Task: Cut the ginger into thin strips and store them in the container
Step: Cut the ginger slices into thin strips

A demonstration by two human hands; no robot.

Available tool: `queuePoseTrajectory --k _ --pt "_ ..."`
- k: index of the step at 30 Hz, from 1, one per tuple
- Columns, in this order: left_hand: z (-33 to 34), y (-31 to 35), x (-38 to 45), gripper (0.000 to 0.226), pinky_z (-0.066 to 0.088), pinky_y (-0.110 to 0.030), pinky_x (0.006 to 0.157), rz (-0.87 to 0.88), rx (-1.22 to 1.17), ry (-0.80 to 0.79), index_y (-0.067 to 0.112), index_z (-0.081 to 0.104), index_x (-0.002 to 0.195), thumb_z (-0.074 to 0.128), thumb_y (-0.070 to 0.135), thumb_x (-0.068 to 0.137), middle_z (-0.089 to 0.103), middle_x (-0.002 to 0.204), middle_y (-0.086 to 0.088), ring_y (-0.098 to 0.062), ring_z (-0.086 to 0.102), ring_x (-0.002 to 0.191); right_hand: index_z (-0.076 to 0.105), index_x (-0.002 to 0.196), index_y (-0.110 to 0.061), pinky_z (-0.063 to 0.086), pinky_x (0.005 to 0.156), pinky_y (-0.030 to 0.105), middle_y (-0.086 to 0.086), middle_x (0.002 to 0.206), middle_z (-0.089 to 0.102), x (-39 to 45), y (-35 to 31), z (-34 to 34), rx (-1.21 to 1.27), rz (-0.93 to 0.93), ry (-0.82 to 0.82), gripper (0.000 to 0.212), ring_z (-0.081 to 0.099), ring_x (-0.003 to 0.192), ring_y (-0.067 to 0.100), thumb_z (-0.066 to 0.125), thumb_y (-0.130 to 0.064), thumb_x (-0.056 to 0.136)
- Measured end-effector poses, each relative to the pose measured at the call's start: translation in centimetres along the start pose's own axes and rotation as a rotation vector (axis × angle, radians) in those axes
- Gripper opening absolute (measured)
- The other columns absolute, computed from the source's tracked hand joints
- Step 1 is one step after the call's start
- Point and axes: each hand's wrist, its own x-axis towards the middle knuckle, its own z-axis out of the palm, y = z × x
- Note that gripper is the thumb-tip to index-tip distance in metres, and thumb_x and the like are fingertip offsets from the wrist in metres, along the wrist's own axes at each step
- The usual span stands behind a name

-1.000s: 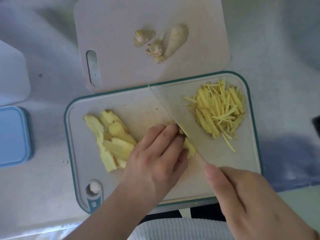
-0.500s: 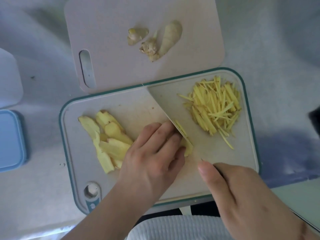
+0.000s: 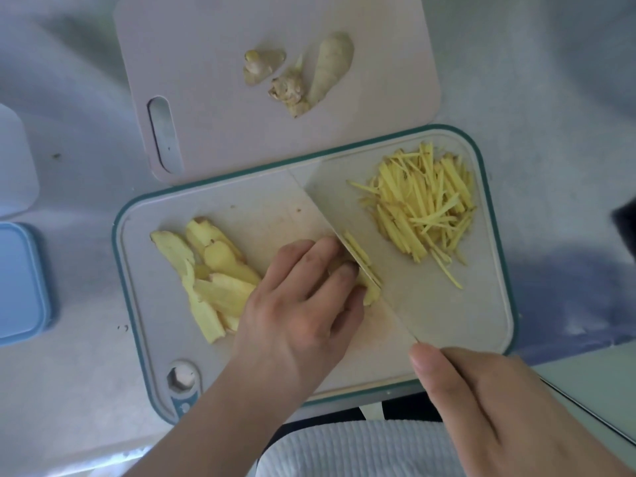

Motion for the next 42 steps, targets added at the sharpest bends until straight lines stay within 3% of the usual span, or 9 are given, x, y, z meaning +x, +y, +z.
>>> queuePoseTrajectory --k 2,5,11,14,17,20,29,36,42 --pt "0.0 0.0 0.0 0.007 0.053 -0.037 0.088 0.004 0.002 0.003 0.001 0.077 0.089 0.071 0.004 0.091 0.072 0.108 -0.011 -0.032 0.068 0.093 0.059 0.048 -0.034 0.036 0.037 0.005 -0.014 0.036 0.053 -0.1 0.4 0.4 -0.047 -0.12 -0.046 0.093 0.049 0.038 -0.009 -0.003 -0.103 0.044" --pt "0.0 -0.2 -0.1 0.01 0.053 -0.037 0.089 0.018 -0.001 -0.008 0.002 0.077 0.09 0.069 0.005 0.093 0.072 0.11 -0.011 -0.031 0.068 0.094 0.052 0.049 -0.024 0.042 0.057 0.021 0.002 0.045 0.05 1.5 0.9 1.4 -0.189 -0.305 0.206 0.073 0.052 0.058 0.007 0.017 -0.067 0.096" --pt "0.0 -0.3 -0.1 0.01 0.052 -0.036 0.091 0.009 0.0 -0.003 0.002 0.078 0.092 0.069 0.007 0.094 0.072 0.11 -0.011 -0.03 0.068 0.093 0.046 0.057 -0.029 0.032 0.046 0.013 -0.007 0.044 0.047 2.3 -0.2 0.4 0.015 -0.256 0.041 0.068 0.043 0.04 0.007 0.016 -0.088 0.072" --pt "0.0 -0.3 0.0 0.013 0.053 -0.036 0.09 0.017 -0.009 -0.003 0.002 0.077 0.09 0.066 0.006 0.095 0.072 0.109 -0.011 -0.03 0.069 0.094 0.055 0.06 -0.041 0.035 0.036 0.006 -0.016 0.039 0.055 0.3 0.3 -0.1 0.01 0.043 -0.056 0.096 0.044 0.03 -0.01 -0.005 -0.101 0.017" --pt "0.0 -0.3 -0.1 0.013 0.053 -0.037 0.089 0.025 -0.001 -0.003 0.002 0.077 0.09 0.066 0.006 0.096 0.072 0.109 -0.012 -0.03 0.069 0.094 0.055 0.06 -0.034 0.039 0.042 0.009 0.0 0.039 0.055 -0.2 0.4 0.2 -0.047 -0.091 -0.131 0.072 0.05 0.039 -0.012 0.023 -0.097 0.049" --pt "0.0 -0.3 0.0 0.013 0.053 -0.037 0.089 0.038 0.012 -0.001 0.002 0.078 0.091 0.067 0.007 0.096 0.073 0.109 -0.011 -0.029 0.068 0.094 0.056 0.054 -0.02 0.041 0.052 0.019 0.006 0.045 0.051 1.0 1.2 1.4 -0.25 -0.304 0.221 0.069 0.053 0.056 0.008 0.024 -0.064 0.096" --pt "0.0 -0.1 -0.2 0.007 0.052 -0.035 0.091 -0.014 0.011 0.007 0.002 0.077 0.091 0.073 0.008 0.091 0.072 0.109 -0.012 -0.03 0.068 0.094 0.048 0.068 -0.028 0.036 0.05 0.017 -0.002 0.05 0.05 1.7 1.2 0.4 0.024 -0.269 0.0 0.076 0.05 0.048 0.008 0.004 -0.091 0.069" --pt "0.1 0.1 -0.4 0.007 0.053 -0.035 0.088 -0.054 -0.014 0.026 0.002 0.077 0.089 0.071 0.005 0.091 0.072 0.108 -0.012 -0.032 0.067 0.096 0.054 0.07 -0.036 0.039 0.062 0.01 -0.016 0.061 0.058 -0.8 0.7 0.0 0.024 -0.173 0.165 0.062 0.056 0.068 0.0 0.013 -0.082 0.068" --pt "0.0 0.1 -0.3 0.011 0.053 -0.036 0.088 -0.039 -0.02 0.021 0.002 0.077 0.09 0.068 0.006 0.093 0.071 0.109 -0.011 -0.031 0.067 0.096 0.053 0.077 -0.027 0.033 0.052 0.0 -0.018 0.055 0.055 -0.1 0.7 0.6 -0.022 -0.256 0.178 0.065 0.05 0.052 -0.008 0.015 -0.079 0.085"
